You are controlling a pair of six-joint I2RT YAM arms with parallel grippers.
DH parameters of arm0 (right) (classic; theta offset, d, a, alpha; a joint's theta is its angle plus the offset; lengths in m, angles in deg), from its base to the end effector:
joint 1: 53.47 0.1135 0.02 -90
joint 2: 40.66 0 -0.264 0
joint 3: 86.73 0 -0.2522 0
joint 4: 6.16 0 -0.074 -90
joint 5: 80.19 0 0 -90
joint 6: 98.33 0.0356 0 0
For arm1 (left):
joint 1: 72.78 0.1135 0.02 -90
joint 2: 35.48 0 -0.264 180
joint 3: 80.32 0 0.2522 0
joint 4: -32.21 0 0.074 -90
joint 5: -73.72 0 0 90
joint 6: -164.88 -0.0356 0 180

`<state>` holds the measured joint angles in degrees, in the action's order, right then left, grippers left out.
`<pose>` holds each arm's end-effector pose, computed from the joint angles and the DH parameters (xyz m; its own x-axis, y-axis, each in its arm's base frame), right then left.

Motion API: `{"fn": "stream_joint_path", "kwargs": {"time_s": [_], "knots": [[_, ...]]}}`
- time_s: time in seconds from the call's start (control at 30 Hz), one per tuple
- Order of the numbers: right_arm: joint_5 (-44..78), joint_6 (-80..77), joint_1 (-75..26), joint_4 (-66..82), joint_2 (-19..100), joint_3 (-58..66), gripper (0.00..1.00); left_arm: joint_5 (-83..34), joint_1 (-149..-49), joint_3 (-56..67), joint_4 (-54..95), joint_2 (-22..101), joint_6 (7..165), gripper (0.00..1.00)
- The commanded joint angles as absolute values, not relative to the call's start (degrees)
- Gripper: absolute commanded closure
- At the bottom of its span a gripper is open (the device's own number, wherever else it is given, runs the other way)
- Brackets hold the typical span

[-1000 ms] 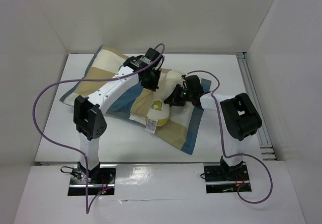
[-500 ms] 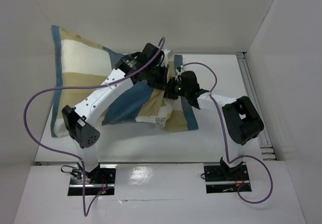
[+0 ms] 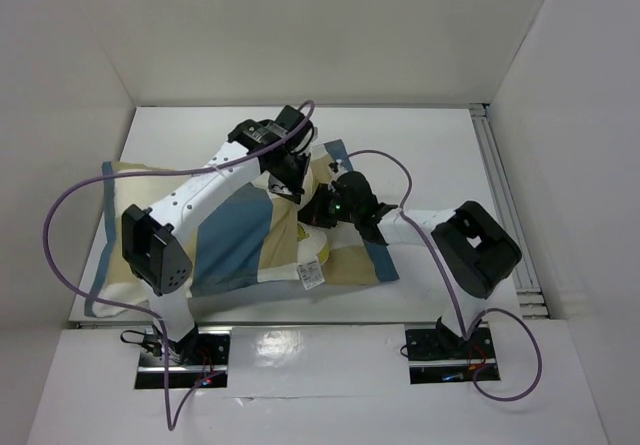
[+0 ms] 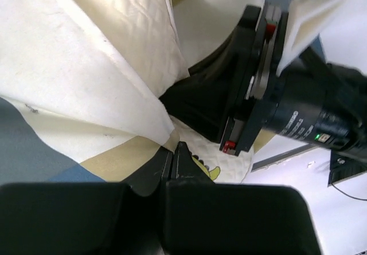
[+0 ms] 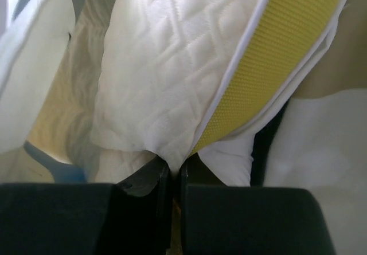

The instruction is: Put the pillow into the pillowcase

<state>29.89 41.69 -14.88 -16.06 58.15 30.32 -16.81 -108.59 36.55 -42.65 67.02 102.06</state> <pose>0.2749 0.2350 0.1796 -0.8536 0.2396 -0.4625 -0.2693 0.5572 0.7855 0.3043 -0.2199 0.3385 -0.8968 0.0838 -0.4345 0.2014 0.9516 -0.2322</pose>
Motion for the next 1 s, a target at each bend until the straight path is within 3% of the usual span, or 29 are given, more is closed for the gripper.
{"fn": "stream_joint_path", "kwargs": {"time_s": [0.0,0.27,0.3,0.37,0.47,0.57,0.6,0.7,0.97], "knots": [[27.5,44.8,-11.4,-23.4,51.7,32.4,1.0,-21.3,-109.3,42.3,-32.4,68.5,102.9,1.0],[20.6,38.8,-12.9,-14.2,48.0,30.4,1.0,-18.9,-110.7,42.4,-32.4,70.4,103.6,1.0],[20.6,38.0,-12.9,-13.7,48.0,30.4,1.0,-18.4,-110.7,42.4,-32.4,71.0,103.6,0.98],[21.5,36.9,-13.5,-12.3,48.0,29.6,1.0,-16.6,-110.7,42.4,-33.7,71.0,103.6,0.8],[25.1,33.4,-14.0,-7.5,48.7,27.7,0.45,-15.1,-110.7,42.4,-34.9,70.3,103.6,0.41],[22.2,26.9,-15.1,3.0,45.8,24.9,0.22,-13.8,-110.7,42.4,-35.5,68.9,103.1,0.34],[20.4,25.3,-16.1,11.3,45.0,24.1,0.2,-12.9,-110.7,42.4,-36.1,68.8,103.1,0.28],[12.8,23.6,-20.0,21.4,40.0,24.5,0.15,-7.9,-113.0,42.4,-37.3,70.1,103.9,0.2],[13.1,24.6,-33.9,23.6,23.2,33.9,0.07,7.2,-117.4,38.3,-40.9,76.2,110.7,0.13]]}}
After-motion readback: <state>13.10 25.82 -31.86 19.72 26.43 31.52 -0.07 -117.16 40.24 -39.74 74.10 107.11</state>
